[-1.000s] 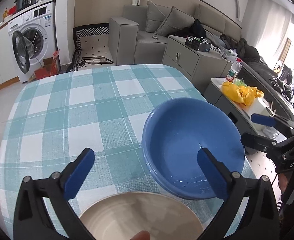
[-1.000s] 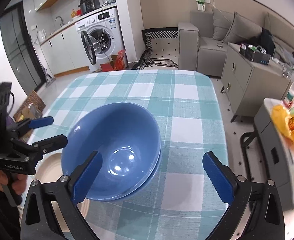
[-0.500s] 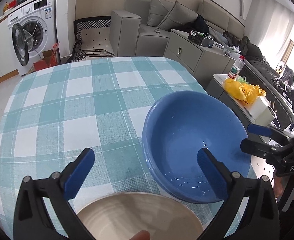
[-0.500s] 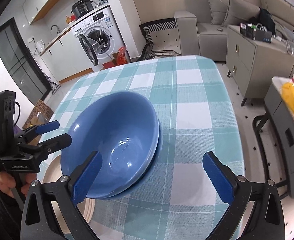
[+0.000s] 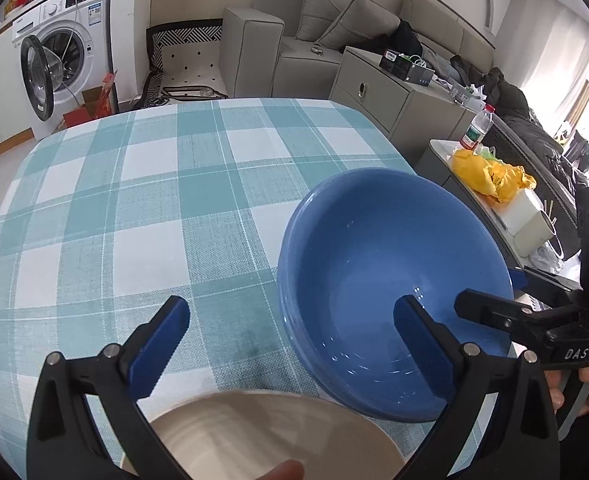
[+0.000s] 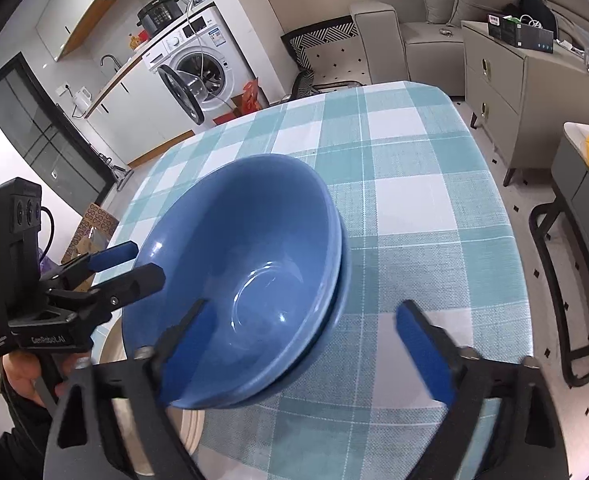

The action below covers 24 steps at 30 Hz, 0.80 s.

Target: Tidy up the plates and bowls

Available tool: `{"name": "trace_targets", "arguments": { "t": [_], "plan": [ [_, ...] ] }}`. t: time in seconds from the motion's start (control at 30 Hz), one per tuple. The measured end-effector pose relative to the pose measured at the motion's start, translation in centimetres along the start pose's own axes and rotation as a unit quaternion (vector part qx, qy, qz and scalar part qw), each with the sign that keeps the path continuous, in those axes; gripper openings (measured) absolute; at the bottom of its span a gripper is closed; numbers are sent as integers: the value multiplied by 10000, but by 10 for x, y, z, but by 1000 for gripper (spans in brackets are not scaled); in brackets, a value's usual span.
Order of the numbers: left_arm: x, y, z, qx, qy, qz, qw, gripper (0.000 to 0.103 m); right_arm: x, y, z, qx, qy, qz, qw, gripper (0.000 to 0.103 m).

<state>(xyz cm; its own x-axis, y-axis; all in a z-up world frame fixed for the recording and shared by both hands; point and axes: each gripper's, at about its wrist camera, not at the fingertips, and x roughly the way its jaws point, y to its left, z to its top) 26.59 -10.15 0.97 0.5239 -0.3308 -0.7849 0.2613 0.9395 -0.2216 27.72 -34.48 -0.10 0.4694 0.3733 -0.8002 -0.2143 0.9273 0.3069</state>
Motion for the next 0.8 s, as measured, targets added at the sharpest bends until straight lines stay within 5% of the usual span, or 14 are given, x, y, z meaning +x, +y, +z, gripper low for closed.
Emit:
{"name": "trace_targets", "arguments": {
  "t": [0.53,0.8],
  "plan": [
    [9,-14,-5,268,185,-161,9993,40,8,5,1,-113,105,-13,9999,45],
    [8,-15,-6,336,138,-17,9993,32,7,5,-1,-129,64,-157,9998,40]
  ]
}}
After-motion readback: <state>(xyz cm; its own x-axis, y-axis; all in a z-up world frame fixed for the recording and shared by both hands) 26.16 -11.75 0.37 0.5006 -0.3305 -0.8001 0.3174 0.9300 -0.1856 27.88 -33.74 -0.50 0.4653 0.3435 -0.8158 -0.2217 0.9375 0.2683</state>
